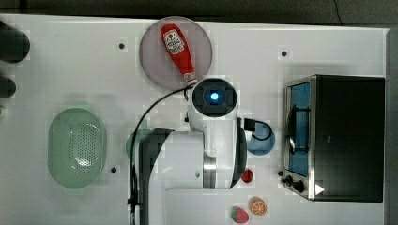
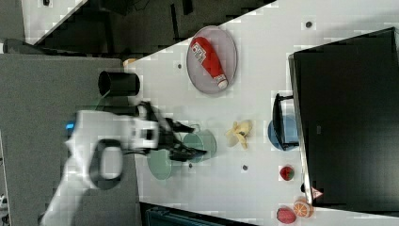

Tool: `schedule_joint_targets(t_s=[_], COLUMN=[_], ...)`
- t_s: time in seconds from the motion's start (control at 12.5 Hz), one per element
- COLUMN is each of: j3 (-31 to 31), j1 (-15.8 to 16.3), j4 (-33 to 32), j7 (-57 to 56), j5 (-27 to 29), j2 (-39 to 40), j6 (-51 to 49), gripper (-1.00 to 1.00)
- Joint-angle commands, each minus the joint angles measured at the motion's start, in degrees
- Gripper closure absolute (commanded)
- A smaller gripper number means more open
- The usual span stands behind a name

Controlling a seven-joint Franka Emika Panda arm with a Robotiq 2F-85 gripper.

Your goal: Pick banana from table and place on oven.

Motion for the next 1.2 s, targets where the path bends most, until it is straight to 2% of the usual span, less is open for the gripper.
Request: schedule_joint_targets(t_s=[0.08, 0.32, 0.56, 1.12, 1.2], j3=[-0.5, -0.4, 0.3, 1.8, 1.8], j1=[-1.0, -0.9, -0.8, -0.5, -0.5], j4=[-3.6, -7.1, -7.7, -8.0, -8.1], j7=[1.1, 1.1, 1.2, 2.1, 2.1], j5=[0.6, 0.7, 0.9, 1.3, 1.3], j2=[-2.5, 3.1, 9.2, 18.2, 18.8], j6=[9.8, 19.3, 26.6, 33.3, 34.4], gripper=[-1.0, -1.0, -1.0, -1.0, -0.92])
